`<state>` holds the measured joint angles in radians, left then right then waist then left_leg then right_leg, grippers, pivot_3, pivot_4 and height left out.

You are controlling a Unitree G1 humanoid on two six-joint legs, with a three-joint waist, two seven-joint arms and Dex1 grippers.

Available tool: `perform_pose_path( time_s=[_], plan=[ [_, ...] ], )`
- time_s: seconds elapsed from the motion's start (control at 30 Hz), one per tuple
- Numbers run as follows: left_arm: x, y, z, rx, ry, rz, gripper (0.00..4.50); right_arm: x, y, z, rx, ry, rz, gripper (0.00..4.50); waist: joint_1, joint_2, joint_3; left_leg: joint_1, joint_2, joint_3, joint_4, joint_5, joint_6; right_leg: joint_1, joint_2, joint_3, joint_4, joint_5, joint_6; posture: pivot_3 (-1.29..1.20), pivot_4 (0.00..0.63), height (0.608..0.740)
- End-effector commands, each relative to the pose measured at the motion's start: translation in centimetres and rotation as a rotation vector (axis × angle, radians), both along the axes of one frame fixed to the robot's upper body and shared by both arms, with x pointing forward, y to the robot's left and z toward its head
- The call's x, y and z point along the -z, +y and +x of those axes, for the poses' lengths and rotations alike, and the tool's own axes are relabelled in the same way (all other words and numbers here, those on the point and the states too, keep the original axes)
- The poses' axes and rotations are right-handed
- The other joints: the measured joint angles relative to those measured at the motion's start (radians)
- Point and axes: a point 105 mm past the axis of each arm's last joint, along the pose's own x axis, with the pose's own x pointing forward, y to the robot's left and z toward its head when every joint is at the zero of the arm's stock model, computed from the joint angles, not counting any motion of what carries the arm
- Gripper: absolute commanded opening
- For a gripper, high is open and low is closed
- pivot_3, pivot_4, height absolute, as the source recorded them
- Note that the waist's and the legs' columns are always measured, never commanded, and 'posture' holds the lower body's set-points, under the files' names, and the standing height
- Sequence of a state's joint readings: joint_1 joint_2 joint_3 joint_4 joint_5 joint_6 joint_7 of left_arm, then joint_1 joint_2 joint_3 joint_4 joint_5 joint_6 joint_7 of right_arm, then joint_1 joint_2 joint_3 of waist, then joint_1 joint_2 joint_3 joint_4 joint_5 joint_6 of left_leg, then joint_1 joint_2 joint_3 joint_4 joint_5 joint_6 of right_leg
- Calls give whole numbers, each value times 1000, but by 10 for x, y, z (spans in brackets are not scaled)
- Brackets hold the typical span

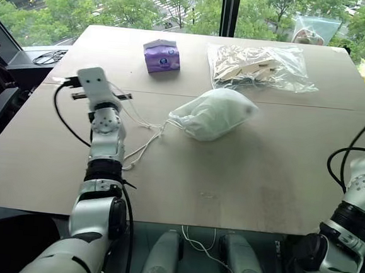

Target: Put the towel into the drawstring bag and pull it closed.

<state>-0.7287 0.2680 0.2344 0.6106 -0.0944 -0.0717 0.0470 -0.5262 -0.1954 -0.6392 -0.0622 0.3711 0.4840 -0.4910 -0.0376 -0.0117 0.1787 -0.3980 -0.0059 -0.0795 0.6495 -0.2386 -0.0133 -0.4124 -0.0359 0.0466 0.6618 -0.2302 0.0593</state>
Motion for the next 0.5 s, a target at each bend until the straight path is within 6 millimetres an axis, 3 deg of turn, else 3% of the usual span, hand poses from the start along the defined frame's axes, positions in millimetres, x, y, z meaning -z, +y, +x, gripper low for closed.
perform_pose_path(
  time_s=[0.03,0.13,0.17,0.2,0.23,0.33,0.4,0.5],
  plan=[
    [9,-50,-1,332,55,-19,60,-9,10,6,-101,-16,-56,0,-3,0,0,-1,0,0,0,0,0,-1,0,0,-1,0,0,0,150,740],
    [44,-100,-19,646,231,-25,0,-12,34,18,-283,-18,-96,935,-11,0,0,-1,0,1,-3,0,0,-1,0,1,-2,0,0,0,150,740],
    [54,-110,-27,719,294,-24,0,-11,41,20,-337,-11,-109,1529,-12,0,0,-1,0,1,-5,0,0,-2,0,2,-2,0,0,0,150,740],
    [62,-117,-33,773,346,-27,0,-11,46,22,-374,-8,-113,1749,-13,0,0,0,0,2,-6,0,0,-2,0,2,-2,0,-1,0,150,740],
    [65,-126,-42,848,373,-35,0,-10,49,22,-396,-9,-111,2297,-16,0,0,0,1,2,-6,0,0,-3,0,2,-2,0,-1,0,150,740],
    [64,-152,-67,1044,393,-57,0,-13,57,24,-450,-10,-129,3680,-17,1,0,1,1,1,-6,0,0,-2,0,2,-1,-1,-1,0,150,740],
    [55,-157,-70,1061,359,-90,0,-15,59,24,-478,-8,-140,4475,-12,1,0,1,1,1,-5,0,0,-2,0,2,-1,0,0,0,150,740],
    [40,-149,-65,1034,301,-178,0,-18,69,25,-564,-13,-157,4475,-4,1,0,0,1,1,-2,0,0,-2,0,2,-1,0,0,0,150,740]
  ],
)
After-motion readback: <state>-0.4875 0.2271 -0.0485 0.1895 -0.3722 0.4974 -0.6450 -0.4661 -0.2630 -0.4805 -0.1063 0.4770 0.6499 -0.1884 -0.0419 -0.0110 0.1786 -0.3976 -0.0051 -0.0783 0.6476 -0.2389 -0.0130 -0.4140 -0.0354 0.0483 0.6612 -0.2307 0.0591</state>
